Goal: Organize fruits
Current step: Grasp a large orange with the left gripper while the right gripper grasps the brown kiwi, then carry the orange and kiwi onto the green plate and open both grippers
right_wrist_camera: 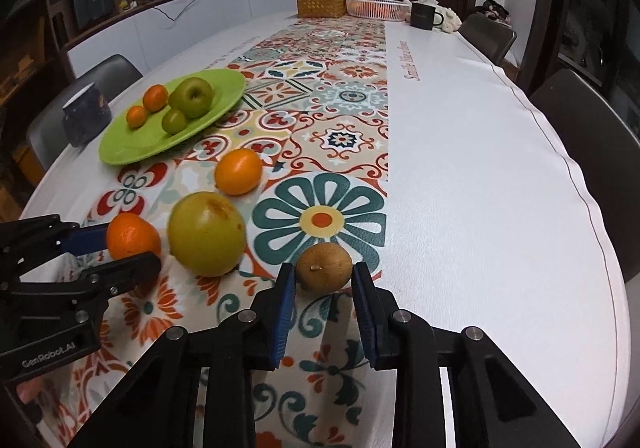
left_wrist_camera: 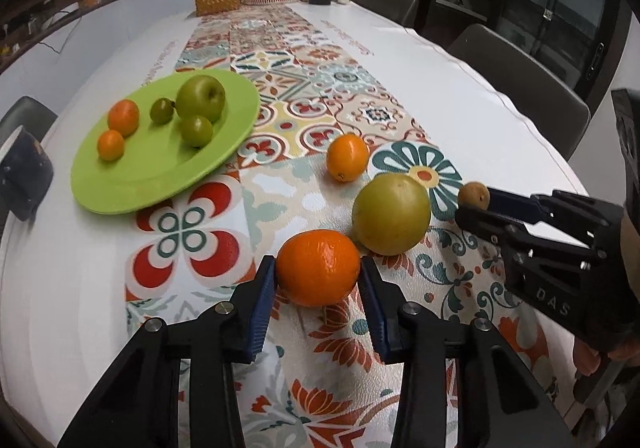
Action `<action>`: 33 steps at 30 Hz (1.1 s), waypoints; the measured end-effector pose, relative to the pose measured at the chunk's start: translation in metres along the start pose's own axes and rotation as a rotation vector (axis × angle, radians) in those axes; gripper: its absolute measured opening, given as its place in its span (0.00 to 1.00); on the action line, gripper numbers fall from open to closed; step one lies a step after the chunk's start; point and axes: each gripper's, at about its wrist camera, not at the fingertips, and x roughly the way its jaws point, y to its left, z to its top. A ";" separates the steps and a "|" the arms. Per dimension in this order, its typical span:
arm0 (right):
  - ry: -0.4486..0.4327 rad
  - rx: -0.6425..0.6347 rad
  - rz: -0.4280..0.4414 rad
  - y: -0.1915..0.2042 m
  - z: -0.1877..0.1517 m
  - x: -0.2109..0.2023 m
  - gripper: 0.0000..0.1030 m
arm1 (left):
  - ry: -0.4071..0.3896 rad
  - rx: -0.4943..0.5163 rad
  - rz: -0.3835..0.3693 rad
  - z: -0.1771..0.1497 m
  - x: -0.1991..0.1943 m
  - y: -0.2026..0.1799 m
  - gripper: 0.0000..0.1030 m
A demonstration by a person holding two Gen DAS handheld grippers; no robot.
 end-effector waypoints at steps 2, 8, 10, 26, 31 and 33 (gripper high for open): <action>-0.010 -0.003 0.007 0.005 -0.001 -0.007 0.29 | -0.014 0.000 0.005 0.000 -0.007 0.002 0.40; -0.052 -0.013 0.028 0.018 -0.001 -0.029 0.29 | -0.049 -0.012 0.009 -0.001 -0.027 0.005 0.40; -0.070 -0.019 0.041 0.024 0.001 -0.038 0.29 | -0.065 -0.014 0.013 -0.001 -0.035 0.006 0.40; -0.203 -0.086 0.146 0.070 0.040 -0.081 0.29 | -0.169 -0.081 0.073 0.011 -0.088 0.044 0.40; -0.212 -0.128 0.171 0.091 0.055 -0.079 0.29 | -0.194 -0.082 0.107 0.016 -0.097 0.061 0.40; -0.216 -0.141 0.180 0.098 0.060 -0.079 0.29 | -0.204 -0.078 0.119 0.019 -0.099 0.068 0.39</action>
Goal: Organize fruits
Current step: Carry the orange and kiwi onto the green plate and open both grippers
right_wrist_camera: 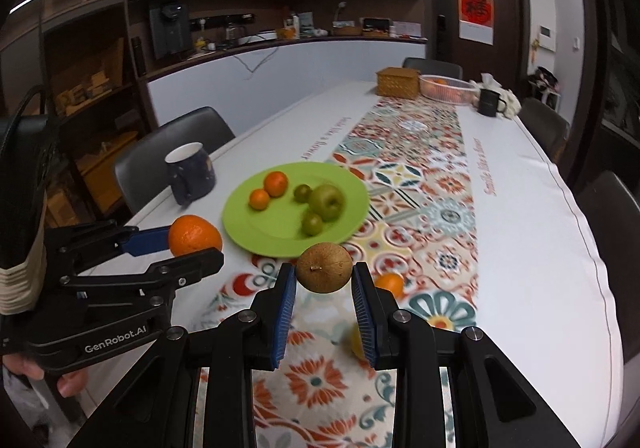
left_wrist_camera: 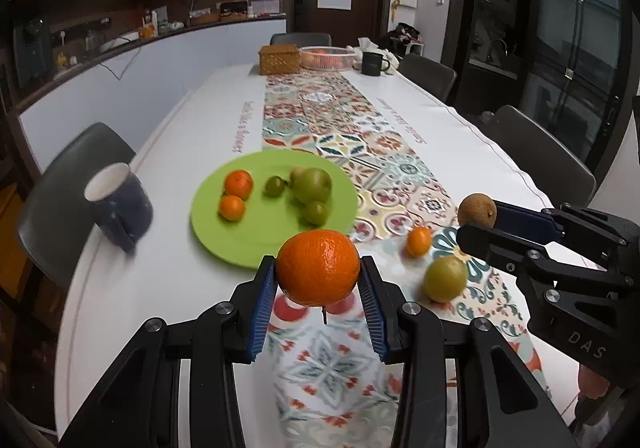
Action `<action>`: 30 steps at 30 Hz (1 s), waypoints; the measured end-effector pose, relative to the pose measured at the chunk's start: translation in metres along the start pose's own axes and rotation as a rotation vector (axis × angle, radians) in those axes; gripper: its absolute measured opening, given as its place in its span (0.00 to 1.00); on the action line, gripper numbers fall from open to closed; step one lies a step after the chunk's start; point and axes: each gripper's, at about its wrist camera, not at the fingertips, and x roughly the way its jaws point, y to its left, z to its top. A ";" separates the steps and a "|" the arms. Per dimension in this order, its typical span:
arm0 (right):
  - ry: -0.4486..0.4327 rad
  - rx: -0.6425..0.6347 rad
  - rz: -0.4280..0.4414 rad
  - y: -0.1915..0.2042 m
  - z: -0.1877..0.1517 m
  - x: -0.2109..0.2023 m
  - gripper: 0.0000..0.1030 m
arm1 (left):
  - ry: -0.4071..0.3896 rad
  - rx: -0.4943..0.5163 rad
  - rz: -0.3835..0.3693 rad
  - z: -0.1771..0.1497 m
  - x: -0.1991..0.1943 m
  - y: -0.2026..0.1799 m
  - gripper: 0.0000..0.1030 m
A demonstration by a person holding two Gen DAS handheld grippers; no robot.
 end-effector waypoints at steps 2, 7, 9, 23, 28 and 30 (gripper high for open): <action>-0.001 -0.013 0.010 0.006 0.006 0.004 0.29 | -0.008 0.001 0.005 0.003 -0.001 0.006 0.39; 0.002 -0.037 0.032 0.017 0.022 0.018 0.29 | -0.032 -0.007 0.017 0.012 -0.002 0.024 0.40; 0.004 -0.039 0.037 0.020 0.029 0.025 0.29 | -0.042 -0.017 0.020 0.015 0.000 0.031 0.39; 0.070 -0.081 0.071 0.037 0.067 0.095 0.29 | 0.004 -0.036 0.028 0.033 0.050 0.076 0.39; 0.114 -0.077 0.083 0.038 0.073 0.124 0.29 | 0.038 -0.052 -0.005 0.037 0.077 0.087 0.39; 0.128 -0.075 0.082 0.036 0.074 0.134 0.29 | 0.049 -0.059 -0.015 0.038 0.086 0.091 0.39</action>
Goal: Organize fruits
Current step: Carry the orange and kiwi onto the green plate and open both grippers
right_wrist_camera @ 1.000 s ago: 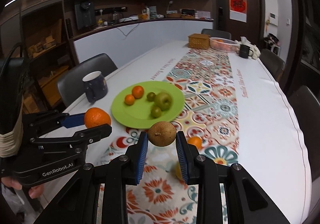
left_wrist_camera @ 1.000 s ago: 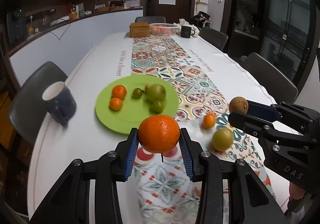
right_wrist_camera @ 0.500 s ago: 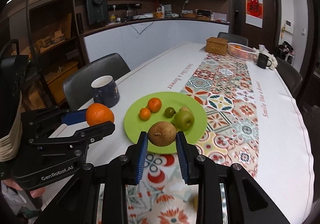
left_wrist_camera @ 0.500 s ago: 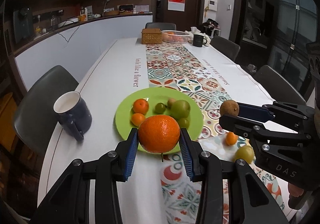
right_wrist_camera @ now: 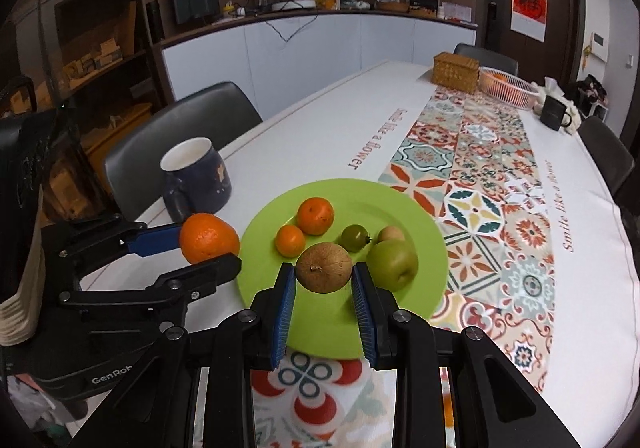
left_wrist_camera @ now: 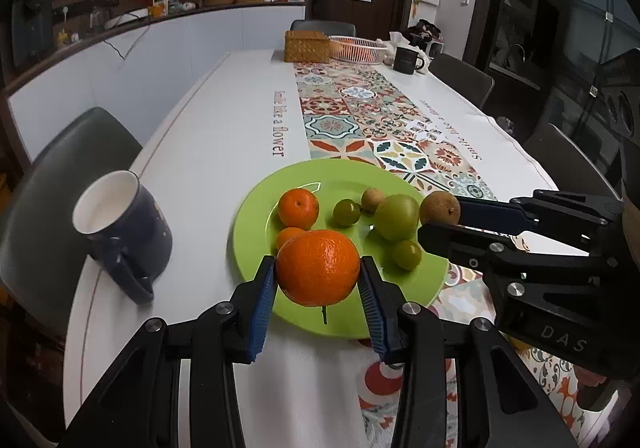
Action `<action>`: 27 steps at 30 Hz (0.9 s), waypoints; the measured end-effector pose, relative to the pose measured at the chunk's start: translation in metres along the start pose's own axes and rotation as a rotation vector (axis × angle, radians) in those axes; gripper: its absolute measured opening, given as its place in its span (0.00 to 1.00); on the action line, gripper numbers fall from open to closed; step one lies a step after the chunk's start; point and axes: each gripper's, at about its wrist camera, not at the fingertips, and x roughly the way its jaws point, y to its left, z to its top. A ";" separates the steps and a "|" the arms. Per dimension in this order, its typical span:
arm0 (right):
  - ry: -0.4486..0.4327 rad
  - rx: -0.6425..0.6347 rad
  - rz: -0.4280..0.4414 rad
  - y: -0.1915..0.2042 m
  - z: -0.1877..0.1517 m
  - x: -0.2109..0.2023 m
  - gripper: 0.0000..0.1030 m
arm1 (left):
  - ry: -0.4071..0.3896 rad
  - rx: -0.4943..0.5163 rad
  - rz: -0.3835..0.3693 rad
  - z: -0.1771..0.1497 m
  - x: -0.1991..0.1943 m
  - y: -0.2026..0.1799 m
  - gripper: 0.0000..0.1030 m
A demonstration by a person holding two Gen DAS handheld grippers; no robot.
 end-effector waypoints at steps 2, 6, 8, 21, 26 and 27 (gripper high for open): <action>0.016 0.006 0.005 -0.003 0.003 0.010 0.29 | 0.015 -0.002 -0.002 0.000 0.008 0.002 0.39; 0.037 0.007 0.003 -0.006 0.004 0.024 0.29 | 0.034 0.013 0.000 0.002 0.021 0.004 0.39; 0.053 0.009 0.006 -0.008 0.004 0.031 0.29 | 0.047 0.020 0.001 0.002 0.027 0.004 0.40; 0.040 0.060 -0.052 -0.024 -0.004 0.022 0.44 | 0.012 0.036 0.047 0.003 0.014 -0.003 0.53; 0.008 0.063 -0.074 -0.023 -0.013 -0.003 0.44 | -0.011 0.042 0.079 0.002 -0.007 -0.012 0.56; 0.001 0.062 -0.077 -0.023 -0.016 -0.007 0.44 | -0.019 0.043 0.079 0.002 -0.012 -0.016 0.57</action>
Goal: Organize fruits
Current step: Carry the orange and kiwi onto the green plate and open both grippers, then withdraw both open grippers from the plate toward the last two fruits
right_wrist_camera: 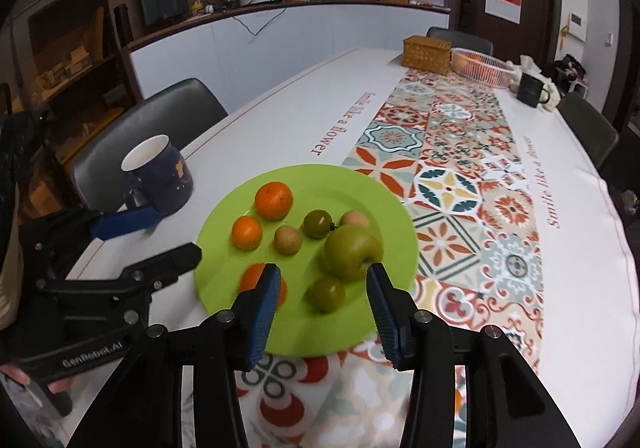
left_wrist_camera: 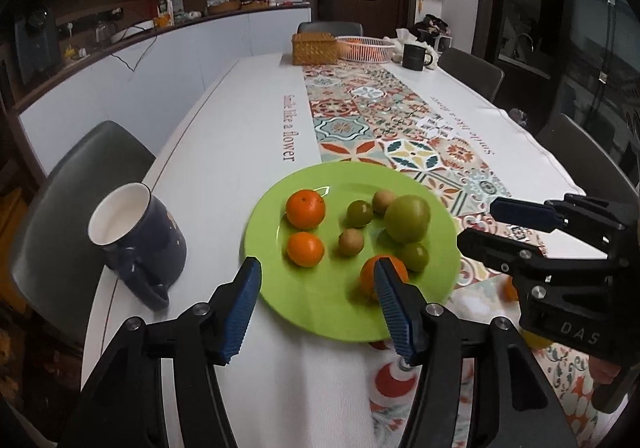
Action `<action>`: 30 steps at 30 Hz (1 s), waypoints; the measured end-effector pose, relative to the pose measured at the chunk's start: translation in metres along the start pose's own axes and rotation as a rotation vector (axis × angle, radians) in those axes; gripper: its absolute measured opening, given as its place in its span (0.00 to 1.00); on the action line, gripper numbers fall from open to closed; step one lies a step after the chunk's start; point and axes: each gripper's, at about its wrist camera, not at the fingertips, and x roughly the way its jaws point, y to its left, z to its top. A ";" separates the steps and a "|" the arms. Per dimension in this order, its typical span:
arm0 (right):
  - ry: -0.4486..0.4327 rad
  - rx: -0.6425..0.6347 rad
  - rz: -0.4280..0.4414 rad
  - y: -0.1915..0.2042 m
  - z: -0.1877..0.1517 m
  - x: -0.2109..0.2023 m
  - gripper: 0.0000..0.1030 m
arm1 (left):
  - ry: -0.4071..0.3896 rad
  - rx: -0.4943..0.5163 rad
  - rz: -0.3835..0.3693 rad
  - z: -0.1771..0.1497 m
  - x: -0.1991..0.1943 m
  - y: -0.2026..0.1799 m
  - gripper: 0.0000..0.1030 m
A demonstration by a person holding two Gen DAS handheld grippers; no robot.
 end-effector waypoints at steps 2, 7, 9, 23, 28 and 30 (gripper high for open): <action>-0.013 0.008 -0.001 -0.001 -0.006 -0.012 0.44 | -0.015 0.009 0.006 -0.001 -0.011 -0.006 0.58; -0.046 0.031 -0.010 -0.007 -0.017 -0.038 0.51 | -0.043 0.019 0.000 -0.007 -0.034 -0.022 0.63; -0.064 0.035 -0.020 -0.009 -0.022 -0.049 0.52 | -0.051 0.020 -0.002 -0.009 -0.042 -0.029 0.65; -0.102 0.061 -0.075 -0.029 -0.059 -0.100 0.58 | -0.060 0.050 -0.035 -0.035 -0.073 -0.074 0.71; -0.080 0.074 -0.085 -0.037 -0.076 -0.104 0.58 | -0.044 0.083 -0.039 -0.044 -0.072 -0.089 0.72; -0.061 0.085 -0.088 -0.041 -0.083 -0.102 0.58 | -0.030 0.091 -0.043 -0.048 -0.069 -0.093 0.72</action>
